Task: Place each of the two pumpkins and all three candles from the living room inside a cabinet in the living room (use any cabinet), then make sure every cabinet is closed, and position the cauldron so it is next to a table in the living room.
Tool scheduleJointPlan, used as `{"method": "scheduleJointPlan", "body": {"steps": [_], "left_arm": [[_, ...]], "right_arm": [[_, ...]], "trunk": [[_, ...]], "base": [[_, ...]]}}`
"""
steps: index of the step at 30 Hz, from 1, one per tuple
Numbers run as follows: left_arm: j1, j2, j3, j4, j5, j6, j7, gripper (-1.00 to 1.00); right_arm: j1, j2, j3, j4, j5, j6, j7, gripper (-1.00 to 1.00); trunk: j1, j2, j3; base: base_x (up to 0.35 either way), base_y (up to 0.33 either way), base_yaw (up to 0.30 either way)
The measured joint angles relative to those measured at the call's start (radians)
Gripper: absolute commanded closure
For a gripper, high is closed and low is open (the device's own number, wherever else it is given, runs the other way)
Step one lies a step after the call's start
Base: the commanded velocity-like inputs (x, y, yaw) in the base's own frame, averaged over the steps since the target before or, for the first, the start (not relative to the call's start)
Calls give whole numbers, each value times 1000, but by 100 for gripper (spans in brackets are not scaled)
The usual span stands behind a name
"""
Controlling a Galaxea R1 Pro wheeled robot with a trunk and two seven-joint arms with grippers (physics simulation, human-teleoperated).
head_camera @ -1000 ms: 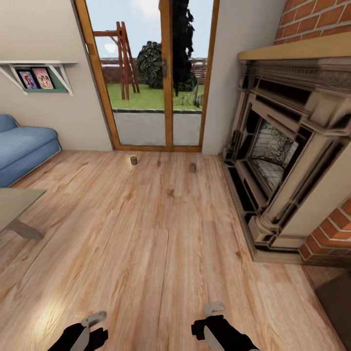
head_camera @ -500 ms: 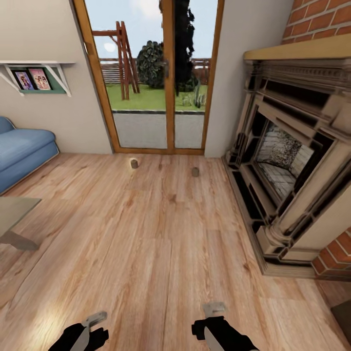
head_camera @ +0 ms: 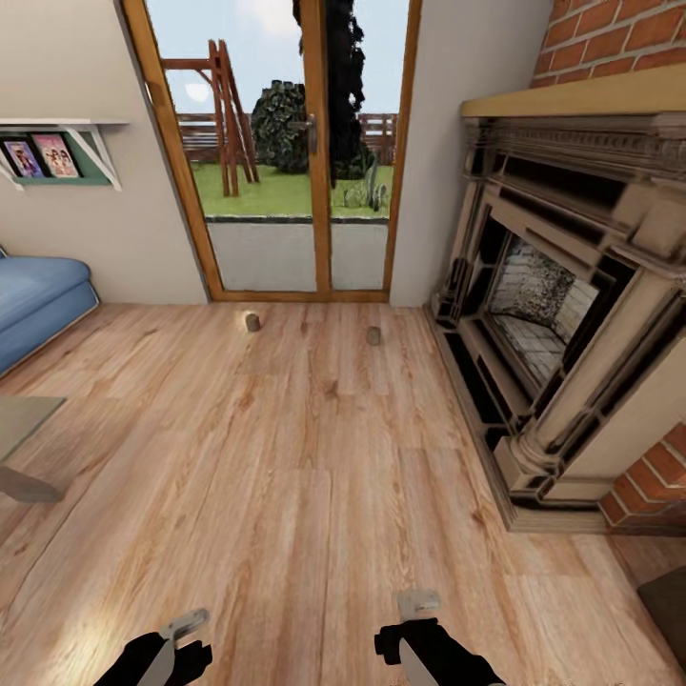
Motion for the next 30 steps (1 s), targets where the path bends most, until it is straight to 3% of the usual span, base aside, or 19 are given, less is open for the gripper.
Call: {"method": "scheduleJointPlan", "body": {"steps": [30], "left_arm": [[2,-1,-3,0,0,-15,1,-100]], "right_arm": [[0,1,0,0,0,0,0,-100]], "trunk": [[0,0,0]], "base": [[25,27,-285]]}}
